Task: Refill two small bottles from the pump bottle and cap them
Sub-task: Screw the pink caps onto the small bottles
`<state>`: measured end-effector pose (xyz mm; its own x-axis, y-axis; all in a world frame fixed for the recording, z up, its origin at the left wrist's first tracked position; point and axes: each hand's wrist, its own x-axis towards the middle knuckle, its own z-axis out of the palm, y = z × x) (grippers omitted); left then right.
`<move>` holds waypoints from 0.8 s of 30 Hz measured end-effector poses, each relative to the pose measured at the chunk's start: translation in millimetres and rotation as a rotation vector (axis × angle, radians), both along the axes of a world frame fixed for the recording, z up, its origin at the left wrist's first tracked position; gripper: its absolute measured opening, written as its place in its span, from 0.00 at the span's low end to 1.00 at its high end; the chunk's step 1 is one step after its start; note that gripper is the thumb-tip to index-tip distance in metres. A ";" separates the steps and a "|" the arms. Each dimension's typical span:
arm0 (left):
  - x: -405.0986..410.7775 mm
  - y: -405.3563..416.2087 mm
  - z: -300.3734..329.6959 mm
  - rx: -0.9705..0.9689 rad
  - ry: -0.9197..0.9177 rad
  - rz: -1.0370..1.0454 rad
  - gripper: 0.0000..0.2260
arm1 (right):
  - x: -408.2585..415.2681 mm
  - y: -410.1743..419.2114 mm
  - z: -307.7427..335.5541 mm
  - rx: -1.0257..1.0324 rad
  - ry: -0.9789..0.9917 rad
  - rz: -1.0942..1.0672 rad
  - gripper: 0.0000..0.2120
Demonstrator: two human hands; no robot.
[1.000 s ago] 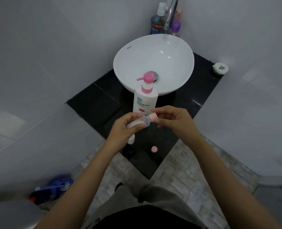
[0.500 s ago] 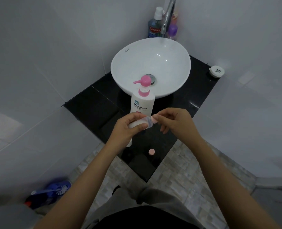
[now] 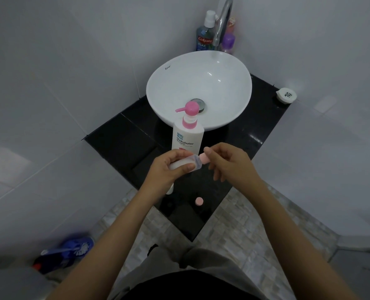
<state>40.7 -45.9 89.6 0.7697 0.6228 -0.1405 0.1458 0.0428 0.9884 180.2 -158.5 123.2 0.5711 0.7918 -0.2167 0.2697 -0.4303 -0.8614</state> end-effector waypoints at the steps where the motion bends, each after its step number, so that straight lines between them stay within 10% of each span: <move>1: -0.1 0.4 0.1 0.001 0.002 0.002 0.10 | 2.1 -1.5 1.9 0.016 0.027 0.036 0.10; 24: -3.4 -4.2 3.0 -0.031 -0.004 0.030 0.11 | -4.6 -3.6 3.0 0.090 0.159 0.018 0.09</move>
<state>37.3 -50.1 92.6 0.7514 0.6409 -0.1572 0.1402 0.0777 0.9871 175.5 -162.1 126.2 0.5211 0.8217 -0.2308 0.1342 -0.3460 -0.9286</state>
